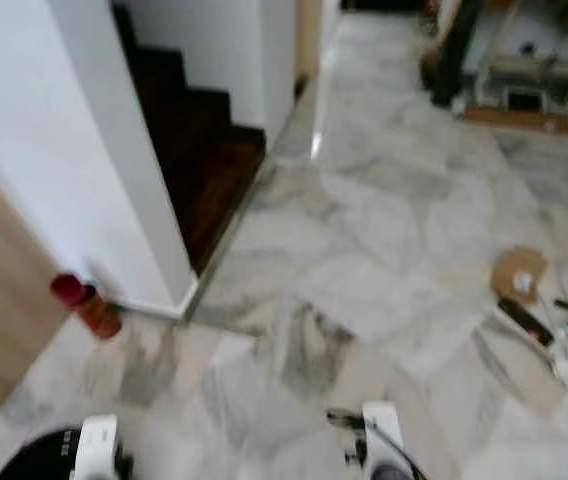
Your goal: Sweep floor
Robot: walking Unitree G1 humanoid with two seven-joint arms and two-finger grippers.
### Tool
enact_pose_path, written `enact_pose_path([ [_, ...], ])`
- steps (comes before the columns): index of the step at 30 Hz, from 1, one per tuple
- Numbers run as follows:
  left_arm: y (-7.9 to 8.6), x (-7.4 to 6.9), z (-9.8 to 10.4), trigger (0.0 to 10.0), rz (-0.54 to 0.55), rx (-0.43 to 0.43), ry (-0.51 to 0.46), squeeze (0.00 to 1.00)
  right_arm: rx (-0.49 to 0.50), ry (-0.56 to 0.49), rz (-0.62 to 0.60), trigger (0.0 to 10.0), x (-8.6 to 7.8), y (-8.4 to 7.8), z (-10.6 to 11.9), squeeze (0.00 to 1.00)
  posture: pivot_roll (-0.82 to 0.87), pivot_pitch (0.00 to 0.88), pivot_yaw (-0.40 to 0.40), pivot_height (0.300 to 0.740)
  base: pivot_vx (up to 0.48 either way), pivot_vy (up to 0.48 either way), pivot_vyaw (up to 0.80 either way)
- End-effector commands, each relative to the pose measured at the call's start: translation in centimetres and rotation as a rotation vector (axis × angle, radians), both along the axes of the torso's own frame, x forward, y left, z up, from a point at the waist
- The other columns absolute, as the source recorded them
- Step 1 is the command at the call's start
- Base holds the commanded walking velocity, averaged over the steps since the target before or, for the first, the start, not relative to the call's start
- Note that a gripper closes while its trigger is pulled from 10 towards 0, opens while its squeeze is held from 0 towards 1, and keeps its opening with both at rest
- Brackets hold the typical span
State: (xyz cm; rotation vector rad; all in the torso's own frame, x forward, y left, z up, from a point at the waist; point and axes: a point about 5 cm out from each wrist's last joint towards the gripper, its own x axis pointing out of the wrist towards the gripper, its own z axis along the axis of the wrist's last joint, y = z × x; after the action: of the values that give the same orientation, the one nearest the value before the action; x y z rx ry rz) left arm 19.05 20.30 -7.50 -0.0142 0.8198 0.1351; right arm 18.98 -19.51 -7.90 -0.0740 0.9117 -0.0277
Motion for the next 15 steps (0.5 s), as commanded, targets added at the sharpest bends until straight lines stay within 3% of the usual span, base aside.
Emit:
enact_pose_path([
  [1,0.04,0.20,0.10,10.0,0.013,-0.005,-0.006,0.00,-0.005,0.033,-0.010,10.0,-0.71,-0.27,-0.35,0.00,-0.08,0.000,0.025,0.740,0.000,0.000,-0.80],
  [15,0.51,0.13,0.13,10.0,0.043,-0.005,-0.005,0.00,-0.006,0.028,-0.004,10.0,-0.20,-0.12,-0.15,0.00,-0.08,0.000,0.027,0.740,0.000,0.000,-0.80],
])
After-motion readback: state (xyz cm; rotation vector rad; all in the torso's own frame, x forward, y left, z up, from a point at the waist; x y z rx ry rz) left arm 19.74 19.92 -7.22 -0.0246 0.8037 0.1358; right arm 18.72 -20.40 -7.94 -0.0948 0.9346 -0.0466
